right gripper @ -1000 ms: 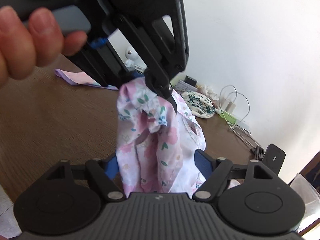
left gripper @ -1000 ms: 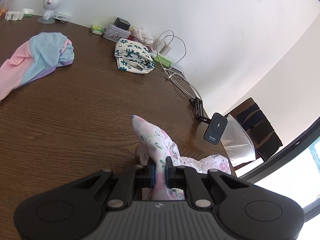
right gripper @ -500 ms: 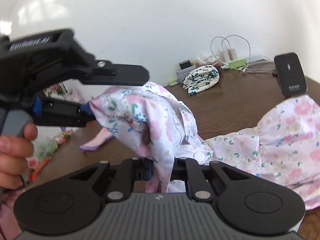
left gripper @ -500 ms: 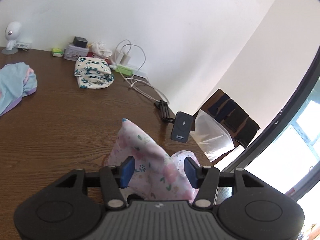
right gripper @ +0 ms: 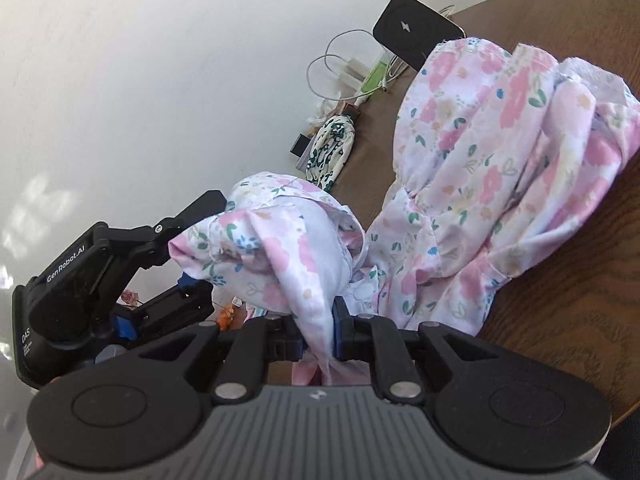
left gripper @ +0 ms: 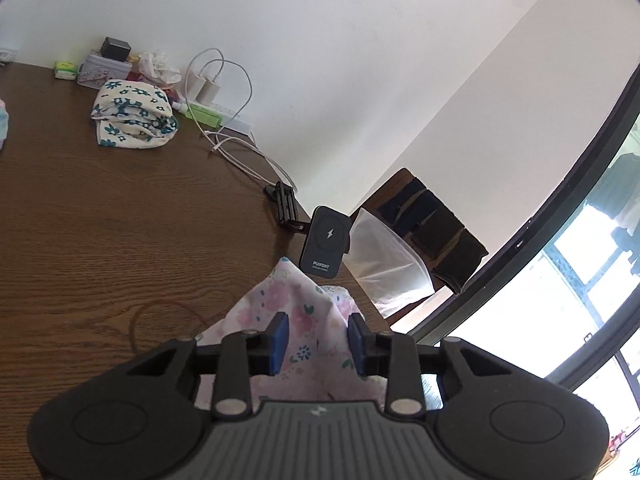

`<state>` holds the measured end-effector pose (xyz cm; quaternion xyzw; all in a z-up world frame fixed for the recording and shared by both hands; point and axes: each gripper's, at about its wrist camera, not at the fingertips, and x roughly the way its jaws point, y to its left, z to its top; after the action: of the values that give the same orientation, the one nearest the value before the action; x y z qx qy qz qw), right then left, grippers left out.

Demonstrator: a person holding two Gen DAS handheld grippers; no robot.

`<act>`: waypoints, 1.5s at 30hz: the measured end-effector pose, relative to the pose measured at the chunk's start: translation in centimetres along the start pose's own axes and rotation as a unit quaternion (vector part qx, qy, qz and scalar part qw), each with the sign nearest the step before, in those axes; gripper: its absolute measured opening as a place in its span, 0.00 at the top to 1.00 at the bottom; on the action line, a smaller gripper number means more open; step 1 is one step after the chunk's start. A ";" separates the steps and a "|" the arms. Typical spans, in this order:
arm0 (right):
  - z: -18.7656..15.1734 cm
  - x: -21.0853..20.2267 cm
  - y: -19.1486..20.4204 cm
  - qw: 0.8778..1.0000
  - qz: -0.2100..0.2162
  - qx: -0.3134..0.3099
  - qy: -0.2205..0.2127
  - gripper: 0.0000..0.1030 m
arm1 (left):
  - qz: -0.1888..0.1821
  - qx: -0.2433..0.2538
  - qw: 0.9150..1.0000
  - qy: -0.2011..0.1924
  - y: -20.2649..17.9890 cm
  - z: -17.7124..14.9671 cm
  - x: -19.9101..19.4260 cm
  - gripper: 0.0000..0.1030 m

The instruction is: Fold clothes

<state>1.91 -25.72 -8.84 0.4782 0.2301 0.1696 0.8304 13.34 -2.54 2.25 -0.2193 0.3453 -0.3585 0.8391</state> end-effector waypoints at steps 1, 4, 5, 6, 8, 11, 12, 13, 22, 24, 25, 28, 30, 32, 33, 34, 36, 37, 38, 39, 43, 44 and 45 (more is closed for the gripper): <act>0.0 -0.1 -0.2 1.000 -0.001 0.003 0.000 0.88 | -0.005 -0.006 1.000 -0.007 0.2 0.0 -0.1 0.65; 0.0 -0.2 -0.5 1.000 -0.002 0.011 0.002 0.87 | 0.007 -0.001 1.000 -0.013 0.5 -0.1 -0.2 0.64; -0.1 -0.1 -0.5 1.000 -0.003 0.009 0.005 0.86 | 0.019 0.007 1.000 -0.003 0.4 -0.2 0.2 0.65; -0.1 0.0 -0.6 1.000 -0.003 0.008 0.007 0.86 | 0.031 0.016 0.999 0.011 0.4 -0.3 0.7 0.70; -0.2 0.1 -0.5 1.000 -0.003 0.004 0.010 0.83 | 0.042 0.029 0.998 0.035 0.3 -0.8 1.7 0.78; -0.4 0.4 -0.4 1.000 0.002 0.004 0.016 0.81 | 0.045 0.030 0.997 0.048 0.5 -1.4 2.7 0.78; -0.4 0.4 -0.3 1.000 0.001 0.001 0.017 0.79 | 0.045 0.028 0.997 0.051 0.6 -1.5 3.0 0.78; -0.5 0.3 0.0 1.000 -0.002 -0.006 0.017 0.75 | 0.044 0.026 0.997 0.053 0.7 -1.5 3.2 0.78; 0.6 -3.3 2.6 0.991 -0.063 -0.119 0.019 0.28 | 0.038 0.011 0.998 0.056 1.6 -2.0 3.1 0.78; 1.0 -4.4 3.0 0.985 -0.080 -0.148 0.026 0.28 | 0.035 0.011 0.998 0.056 1.7 -2.1 2.9 0.78; 1.2 -4.9 3.1 0.982 -0.089 -0.162 0.025 0.28 | 0.035 0.012 0.998 0.056 1.7 -2.2 2.9 0.78; 2.7 -5.6 3.6 0.971 -0.120 -0.208 -0.002 0.28 | 0.034 0.013 0.998 0.055 1.7 -2.3 2.8 0.78; 4.1 -5.0 3.3 0.970 -0.123 -0.209 -0.011 0.26 | 0.032 0.011 0.998 0.053 1.7 -2.4 2.7 0.77; 5.2 -3.8 3.0 0.976 -0.109 -0.189 -0.003 0.24 | 0.031 0.009 0.998 0.051 1.7 -2.5 2.6 0.77; 5.4 -3.0 2.8 0.980 -0.103 -0.172 0.007 0.23 | 0.031 0.008 0.998 0.050 1.7 -2.5 2.6 0.77; 5.6 -2.2 2.6 0.983 -0.099 -0.157 0.018 0.23 | 0.030 0.006 0.998 0.049 1.8 -2.5 2.5 0.77; 5.5 -0.8 2.0 0.986 -0.096 -0.131 0.039 0.25 | 0.028 0.002 0.999 0.046 1.9 -2.5 2.3 0.77; 5.2 -0.2 1.6 0.988 -0.091 -0.118 0.046 0.39 | 0.027 0.001 0.999 0.044 2.0 -2.5 2.1 0.77; 5.1 0.0 1.3 0.991 -0.076 -0.102 0.051 0.69 | 0.026 0.001 0.999 0.044 2.1 -2.5 2.2 0.77; 4.9 0.1 1.0 0.993 -0.061 -0.087 0.054 0.82 | 0.025 0.002 0.999 0.044 2.0 -2.5 2.3 0.77; 4.4 -0.3 0.2 0.998 -0.010 -0.018 0.053 0.87 | 0.021 0.006 0.999 0.047 1.9 -2.5 2.7 0.77; 4.2 -0.4 -0.4 0.999 -0.002 0.007 0.052 0.87 | 0.020 0.007 0.999 0.047 1.9 -2.5 2.8 0.77; 4.0 -0.5 -1.0 0.998 0.004 0.031 0.051 0.87 | 0.018 0.008 0.999 0.048 1.9 -2.5 2.9 0.77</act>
<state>3.77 -29.30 -7.84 0.4953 0.2756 0.1893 0.8018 13.85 -3.81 -1.81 -0.1890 0.3861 -0.3557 0.8299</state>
